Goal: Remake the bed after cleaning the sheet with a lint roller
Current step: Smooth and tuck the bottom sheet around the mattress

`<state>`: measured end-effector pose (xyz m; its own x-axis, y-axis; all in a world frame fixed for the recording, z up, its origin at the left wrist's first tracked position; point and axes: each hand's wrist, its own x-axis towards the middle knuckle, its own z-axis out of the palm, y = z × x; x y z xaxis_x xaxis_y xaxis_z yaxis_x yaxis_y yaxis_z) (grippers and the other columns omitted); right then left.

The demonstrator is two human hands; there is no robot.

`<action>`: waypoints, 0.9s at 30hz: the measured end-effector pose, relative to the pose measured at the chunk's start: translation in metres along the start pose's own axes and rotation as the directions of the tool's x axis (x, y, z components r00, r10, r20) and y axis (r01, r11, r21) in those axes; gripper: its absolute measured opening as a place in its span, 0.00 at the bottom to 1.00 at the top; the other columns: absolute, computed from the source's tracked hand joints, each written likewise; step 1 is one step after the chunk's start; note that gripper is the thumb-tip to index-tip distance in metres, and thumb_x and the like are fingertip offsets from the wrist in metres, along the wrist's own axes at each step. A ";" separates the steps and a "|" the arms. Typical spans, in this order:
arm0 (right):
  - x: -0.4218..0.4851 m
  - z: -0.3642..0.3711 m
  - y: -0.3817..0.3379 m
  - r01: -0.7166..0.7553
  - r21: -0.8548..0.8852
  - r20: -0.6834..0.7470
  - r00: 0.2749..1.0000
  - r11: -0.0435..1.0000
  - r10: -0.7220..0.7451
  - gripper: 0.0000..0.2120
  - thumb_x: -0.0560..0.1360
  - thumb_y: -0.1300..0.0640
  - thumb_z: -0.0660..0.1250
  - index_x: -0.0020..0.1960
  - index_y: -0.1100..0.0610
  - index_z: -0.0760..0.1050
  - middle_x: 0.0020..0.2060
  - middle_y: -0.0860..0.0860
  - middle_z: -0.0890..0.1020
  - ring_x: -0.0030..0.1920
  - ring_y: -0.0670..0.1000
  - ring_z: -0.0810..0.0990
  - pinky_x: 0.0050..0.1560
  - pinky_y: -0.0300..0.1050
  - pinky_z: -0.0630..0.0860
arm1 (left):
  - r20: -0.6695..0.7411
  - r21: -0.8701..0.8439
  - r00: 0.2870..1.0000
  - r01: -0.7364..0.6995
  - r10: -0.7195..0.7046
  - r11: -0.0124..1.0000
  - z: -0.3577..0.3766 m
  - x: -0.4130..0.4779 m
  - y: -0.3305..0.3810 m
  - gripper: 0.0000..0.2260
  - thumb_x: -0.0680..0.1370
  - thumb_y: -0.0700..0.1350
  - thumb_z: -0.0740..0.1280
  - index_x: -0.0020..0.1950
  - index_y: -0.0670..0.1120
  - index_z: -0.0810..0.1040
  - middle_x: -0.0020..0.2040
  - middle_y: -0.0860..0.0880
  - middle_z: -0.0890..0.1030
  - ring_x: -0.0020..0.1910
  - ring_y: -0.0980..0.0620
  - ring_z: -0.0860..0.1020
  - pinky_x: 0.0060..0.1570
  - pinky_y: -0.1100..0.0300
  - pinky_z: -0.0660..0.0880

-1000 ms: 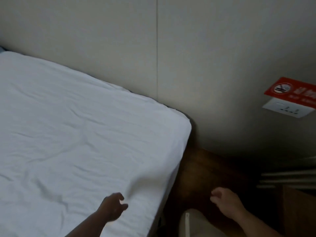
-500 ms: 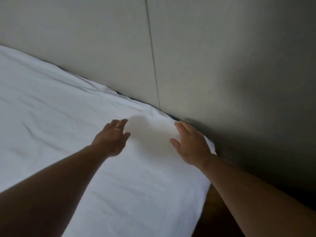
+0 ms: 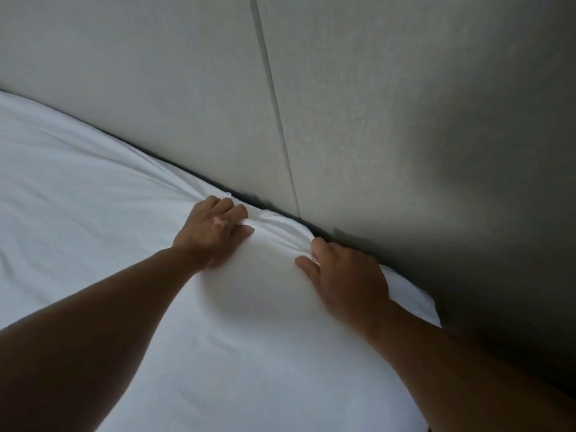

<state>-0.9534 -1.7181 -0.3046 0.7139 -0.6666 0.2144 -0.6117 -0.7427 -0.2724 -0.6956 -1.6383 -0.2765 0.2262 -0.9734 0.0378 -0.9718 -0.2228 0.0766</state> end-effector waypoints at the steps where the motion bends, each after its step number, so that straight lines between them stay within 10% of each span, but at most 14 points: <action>1: 0.004 -0.002 0.006 0.034 -0.003 -0.029 0.999 0.999 -0.034 0.18 0.80 0.39 0.58 0.42 0.52 0.72 0.28 0.50 0.77 0.26 0.56 0.78 0.25 0.43 0.68 | -0.013 -0.024 0.999 0.037 -0.037 0.999 -0.001 0.004 0.004 0.17 0.76 0.57 0.59 0.49 0.45 0.78 0.42 0.46 0.78 0.43 0.40 0.74 0.46 0.50 0.69; 9: 0.015 0.000 0.038 -0.017 -0.217 -0.149 0.989 0.976 -0.016 0.18 0.78 0.40 0.60 0.39 0.53 0.72 0.26 0.50 0.76 0.23 0.55 0.77 0.24 0.41 0.66 | -0.157 -0.298 0.936 0.258 -0.314 0.919 0.019 0.034 0.043 0.11 0.69 0.50 0.74 0.46 0.45 0.83 0.44 0.45 0.80 0.48 0.40 0.77 0.53 0.50 0.71; 15: -0.009 -0.017 0.042 -0.111 0.038 -0.041 0.993 0.993 0.113 0.07 0.75 0.50 0.67 0.45 0.54 0.76 0.39 0.53 0.79 0.39 0.59 0.80 0.38 0.49 0.75 | -0.023 -0.189 0.884 0.455 -0.467 0.870 0.006 0.042 0.056 0.15 0.69 0.53 0.77 0.52 0.49 0.81 0.56 0.45 0.76 0.60 0.41 0.71 0.61 0.51 0.67; 19: -0.092 -0.053 0.057 -0.601 0.129 0.275 0.786 0.788 0.554 0.27 0.77 0.32 0.53 0.64 0.50 0.70 0.58 0.54 0.78 0.57 0.59 0.78 0.57 0.53 0.76 | -0.110 -0.211 0.982 0.125 -0.151 0.969 -0.002 -0.010 0.111 0.19 0.79 0.56 0.59 0.61 0.47 0.80 0.61 0.42 0.78 0.61 0.37 0.76 0.59 0.45 0.72; 21: -0.121 -0.058 0.058 -0.735 0.232 0.355 0.674 0.637 0.648 0.29 0.77 0.31 0.51 0.61 0.53 0.70 0.55 0.55 0.79 0.56 0.59 0.79 0.56 0.53 0.76 | 0.156 -0.128 0.986 -0.042 0.062 0.991 0.004 -0.041 0.140 0.30 0.80 0.64 0.46 0.76 0.53 0.68 0.76 0.43 0.68 0.75 0.39 0.65 0.71 0.37 0.62; 24: -0.125 -0.046 0.058 -0.742 0.322 0.270 0.667 0.588 0.694 0.24 0.80 0.37 0.52 0.51 0.58 0.72 0.47 0.57 0.80 0.50 0.61 0.79 0.49 0.51 0.75 | 0.369 -0.018 0.929 -0.031 0.036 0.999 0.013 -0.046 0.152 0.35 0.75 0.70 0.36 0.81 0.60 0.47 0.82 0.52 0.48 0.81 0.49 0.44 0.76 0.38 0.42; 27: -0.117 -0.035 0.077 -0.640 0.281 0.143 0.765 0.715 0.628 0.29 0.82 0.35 0.47 0.40 0.57 0.72 0.38 0.59 0.82 0.40 0.62 0.81 0.41 0.51 0.78 | 0.324 0.037 0.946 -0.023 0.010 0.999 0.020 -0.032 0.155 0.34 0.76 0.71 0.37 0.80 0.61 0.50 0.82 0.53 0.52 0.81 0.50 0.46 0.76 0.37 0.43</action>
<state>-1.0957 -1.6998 -0.3179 0.2100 -0.9675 -0.1410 -0.7986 -0.0866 -0.5957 -0.8551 -1.6428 -0.2859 0.1828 -0.9406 -0.2860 -0.9786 -0.2021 0.0390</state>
